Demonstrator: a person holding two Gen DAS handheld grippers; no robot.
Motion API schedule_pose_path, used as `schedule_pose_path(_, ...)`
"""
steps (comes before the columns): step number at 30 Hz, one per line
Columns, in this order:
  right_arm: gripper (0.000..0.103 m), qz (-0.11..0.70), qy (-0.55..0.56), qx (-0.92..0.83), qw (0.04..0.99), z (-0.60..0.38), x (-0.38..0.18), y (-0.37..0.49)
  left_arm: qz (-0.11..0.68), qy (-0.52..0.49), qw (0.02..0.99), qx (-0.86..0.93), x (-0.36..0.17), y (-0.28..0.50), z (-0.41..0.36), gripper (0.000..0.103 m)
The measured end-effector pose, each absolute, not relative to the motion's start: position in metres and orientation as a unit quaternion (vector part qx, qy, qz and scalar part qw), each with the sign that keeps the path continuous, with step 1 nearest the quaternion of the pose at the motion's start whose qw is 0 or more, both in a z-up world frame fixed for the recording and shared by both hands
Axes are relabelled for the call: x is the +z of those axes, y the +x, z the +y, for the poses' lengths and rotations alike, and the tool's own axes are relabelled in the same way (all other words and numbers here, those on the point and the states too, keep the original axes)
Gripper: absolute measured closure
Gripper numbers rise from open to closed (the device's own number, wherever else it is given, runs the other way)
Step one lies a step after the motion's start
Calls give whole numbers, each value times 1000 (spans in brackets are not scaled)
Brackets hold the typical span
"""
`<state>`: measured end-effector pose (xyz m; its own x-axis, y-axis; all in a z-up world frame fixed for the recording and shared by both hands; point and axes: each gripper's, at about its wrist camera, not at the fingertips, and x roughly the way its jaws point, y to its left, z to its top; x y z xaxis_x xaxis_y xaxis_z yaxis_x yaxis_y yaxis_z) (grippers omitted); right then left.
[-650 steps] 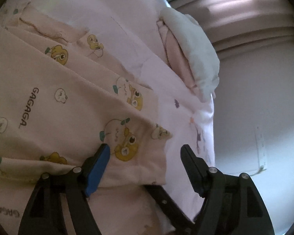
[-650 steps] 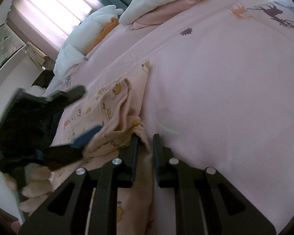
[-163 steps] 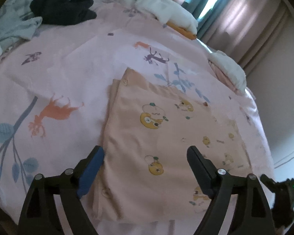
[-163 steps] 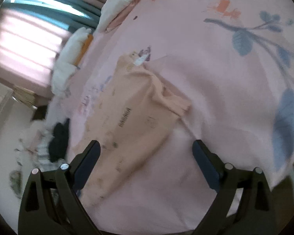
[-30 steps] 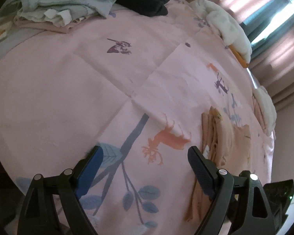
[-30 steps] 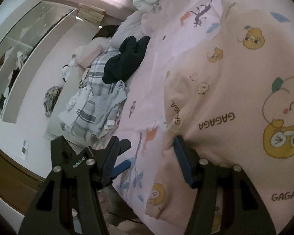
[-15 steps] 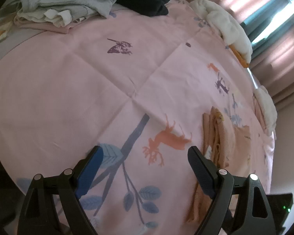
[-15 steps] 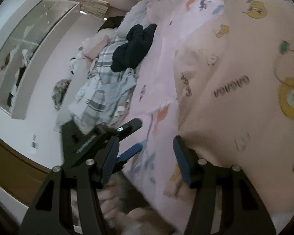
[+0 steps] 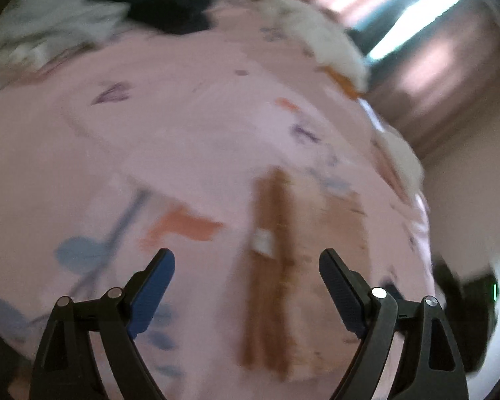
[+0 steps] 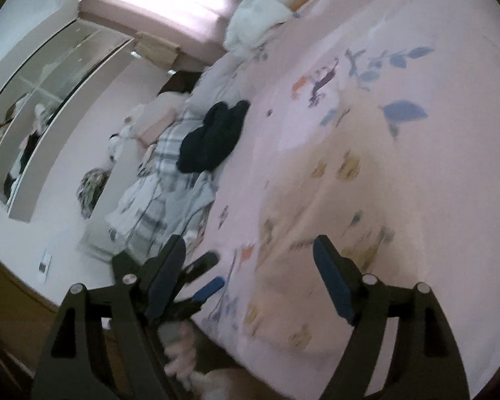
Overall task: Fold small clothes
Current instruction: 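Grasp the end of the folded peach strip with the left gripper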
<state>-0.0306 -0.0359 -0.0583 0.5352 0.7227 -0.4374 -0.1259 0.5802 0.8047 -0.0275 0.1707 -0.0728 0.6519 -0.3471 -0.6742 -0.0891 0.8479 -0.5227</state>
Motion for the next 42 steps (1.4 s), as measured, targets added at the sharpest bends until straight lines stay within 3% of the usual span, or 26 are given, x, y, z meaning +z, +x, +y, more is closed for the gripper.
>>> schedule_pose_path(3,31,402,335,228,821,-38,-51,-9,401,-214,883,-118,-69,-27,139,21)
schedule_pose_path(4,34,404,317,217,830,-36,-48,-2,405,-202,883,-125,-70,-26,129,28)
schedule_pose_path(8,44,412,245,196,856,-24,-45,26,430,-203,866,-153,-84,-20,110,36)
schedule_pose_path(12,46,438,192,151,865,-18,-60,54,453,-138,873,-118,-94,-12,100,36)
schedule_pose_path(16,53,475,179,110,855,-25,-88,75,481,-154,858,-92,-114,1,109,36)
schedule_pose_path(18,64,469,192,99,856,-33,-96,73,480,-160,857,-99,-114,2,110,36)
schedule_pose_path(22,73,459,253,111,845,-57,-105,70,481,-168,854,-108,-114,4,117,37)
schedule_pose_path(27,94,467,262,103,838,-71,-107,64,477,-151,860,-100,-115,3,107,36)
schedule_pose_path(32,94,477,279,110,826,-79,-101,52,479,-157,858,-100,-114,-4,104,36)
schedule_pose_path(35,87,490,267,104,823,-85,-93,46,478,-159,857,-104,-114,-5,105,36)
schedule_pose_path(37,44,502,232,50,832,-92,-86,39,478,-158,858,-107,-114,-5,105,35)
schedule_pose_path(38,12,496,224,35,839,-96,-84,33,482,-152,856,-111,-113,-4,104,33)
schedule_pose_path(42,10,487,246,59,836,-119,-81,16,486,-156,849,-138,-113,0,104,23)
